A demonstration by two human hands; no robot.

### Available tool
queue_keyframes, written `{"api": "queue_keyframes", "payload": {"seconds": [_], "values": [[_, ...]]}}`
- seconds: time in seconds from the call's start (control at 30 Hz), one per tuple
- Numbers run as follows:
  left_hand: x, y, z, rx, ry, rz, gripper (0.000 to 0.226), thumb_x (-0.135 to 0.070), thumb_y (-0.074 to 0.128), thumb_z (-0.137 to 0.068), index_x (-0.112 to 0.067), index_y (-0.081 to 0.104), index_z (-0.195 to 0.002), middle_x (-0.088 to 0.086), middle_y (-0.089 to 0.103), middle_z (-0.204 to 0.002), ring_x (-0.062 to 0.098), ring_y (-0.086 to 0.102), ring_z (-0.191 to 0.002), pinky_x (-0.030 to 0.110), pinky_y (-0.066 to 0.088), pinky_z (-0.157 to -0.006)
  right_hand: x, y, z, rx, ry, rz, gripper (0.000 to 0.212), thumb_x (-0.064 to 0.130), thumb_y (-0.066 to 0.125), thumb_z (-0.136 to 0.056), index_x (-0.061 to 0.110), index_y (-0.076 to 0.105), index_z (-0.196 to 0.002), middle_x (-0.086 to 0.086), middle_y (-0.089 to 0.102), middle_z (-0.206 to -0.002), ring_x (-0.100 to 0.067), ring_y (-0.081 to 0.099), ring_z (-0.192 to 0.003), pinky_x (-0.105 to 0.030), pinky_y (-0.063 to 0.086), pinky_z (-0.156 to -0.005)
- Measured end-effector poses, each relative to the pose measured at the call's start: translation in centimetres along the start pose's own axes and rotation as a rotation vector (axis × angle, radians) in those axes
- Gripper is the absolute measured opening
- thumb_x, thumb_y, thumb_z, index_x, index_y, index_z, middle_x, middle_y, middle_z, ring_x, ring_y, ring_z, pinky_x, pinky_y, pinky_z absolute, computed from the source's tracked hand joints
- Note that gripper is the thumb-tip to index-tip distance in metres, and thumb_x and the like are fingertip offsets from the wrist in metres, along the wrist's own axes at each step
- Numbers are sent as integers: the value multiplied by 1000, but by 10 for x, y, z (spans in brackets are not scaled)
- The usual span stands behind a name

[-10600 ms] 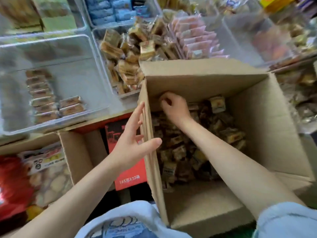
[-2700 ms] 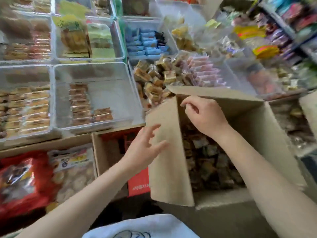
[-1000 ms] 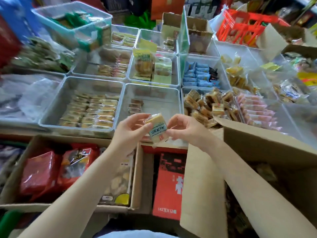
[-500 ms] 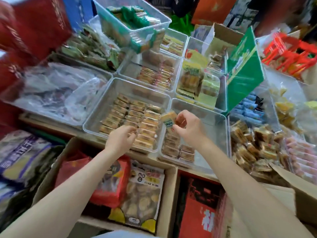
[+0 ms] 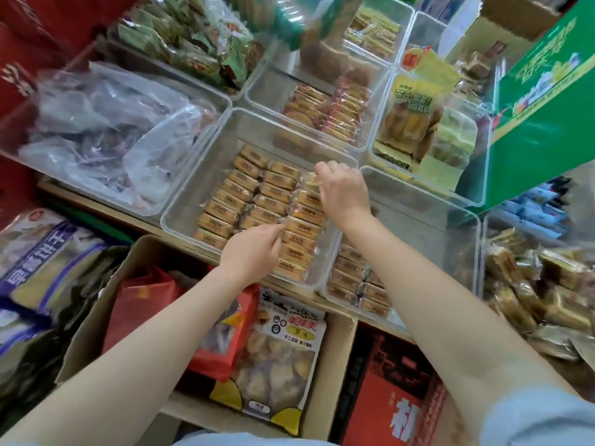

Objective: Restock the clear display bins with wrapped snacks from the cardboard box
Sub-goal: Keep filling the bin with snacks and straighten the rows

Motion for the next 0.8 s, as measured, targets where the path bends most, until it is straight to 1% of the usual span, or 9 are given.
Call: {"api": "queue_keyframes", "payload": {"seconds": [0.07, 0.17, 0.27, 0.37, 0.47, 0.57, 0.67, 0.73, 0.8], "values": [[0, 1, -1, -18, 5, -24, 45, -36, 31, -108, -26, 44, -150, -5, 53, -148, 14, 55, -129, 33, 52, -90, 6, 10, -5, 28, -31, -28, 25, -6, 62, -82, 7, 64, -103, -10, 65, -88, -30, 61, -78, -38, 46, -67], [1, 4, -2, -32, 7, -52, 46, -37, 30, -108, -25, 45, -150, -5, 54, -147, 14, 56, -128, 32, 53, -87, 6, 10, -7, -25, -58, -129, 27, -9, 62, -81, 4, 64, -104, -12, 65, -91, -29, 60, -79, -38, 52, -68], [1, 5, -1, -39, 12, -92, 47, -37, 29, -108, -24, 45, -150, -4, 54, -147, 16, 59, -126, 33, 56, -82, 3, 9, -7, -61, -85, -177, 35, -7, 64, -83, 3, 62, -116, -14, 64, -100, -29, 61, -85, -38, 54, -74], [-1, 4, 0, -59, 20, -109, 46, -34, 31, -107, -22, 46, -149, -2, 57, -145, 18, 62, -121, 33, 56, -76, -1, 36, -8, 182, 3, -175, 45, -5, 54, -89, 12, 52, -132, -10, 59, -113, -29, 59, -95, -39, 52, -79], [-1, 4, -1, -62, 11, -116, 46, -33, 32, -106, -22, 46, -148, -2, 58, -143, 18, 66, -112, 32, 56, -66, -14, 57, -4, 377, 134, -236, 41, -3, 50, -92, 18, 49, -127, -4, 54, -118, -27, 59, -97, -38, 52, -78], [-1, 5, -2, -59, 7, -124, 47, -33, 32, -105, -21, 47, -148, -2, 60, -140, 18, 69, -106, 30, 54, -61, -16, 59, -7, 418, 108, -243, 33, 2, 50, -95, 19, 49, -123, -3, 54, -118, -26, 58, -94, -35, 46, -74], [0, 6, -3, -62, 4, -133, 46, -33, 33, -105, -21, 49, -146, -2, 62, -138, 18, 69, -104, 31, 56, -63, -15, 60, -8, 472, 63, -170, 24, 7, 48, -96, 18, 50, -117, -4, 55, -113, -28, 59, -94, -37, 48, -74], [0, 6, -4, -65, 7, -146, 46, -33, 34, -104, -20, 51, -145, -1, 65, -134, 19, 70, -101, 33, 57, -64, -14, 59, -5, 491, 64, -90, 26, 8, 45, -97, 17, 51, -121, -5, 59, -113, -30, 61, -98, -39, 50, -81], [1, 8, -4, -60, 15, -145, 45, -33, 35, -104, -20, 53, -142, 0, 67, -129, 20, 71, -98, 35, 57, -63, -10, 59, 4, 469, 62, -9, 32, 11, 42, -99, 14, 50, -130, -6, 63, -115, -30, 59, -103, -38, 44, -89]]}}
Point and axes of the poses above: each hand's wrist, its own z-axis away from the middle knuckle, its own y-axis out of the palm, x = y × z, the point moved 10 cm from there along -z, towards the middle knuckle
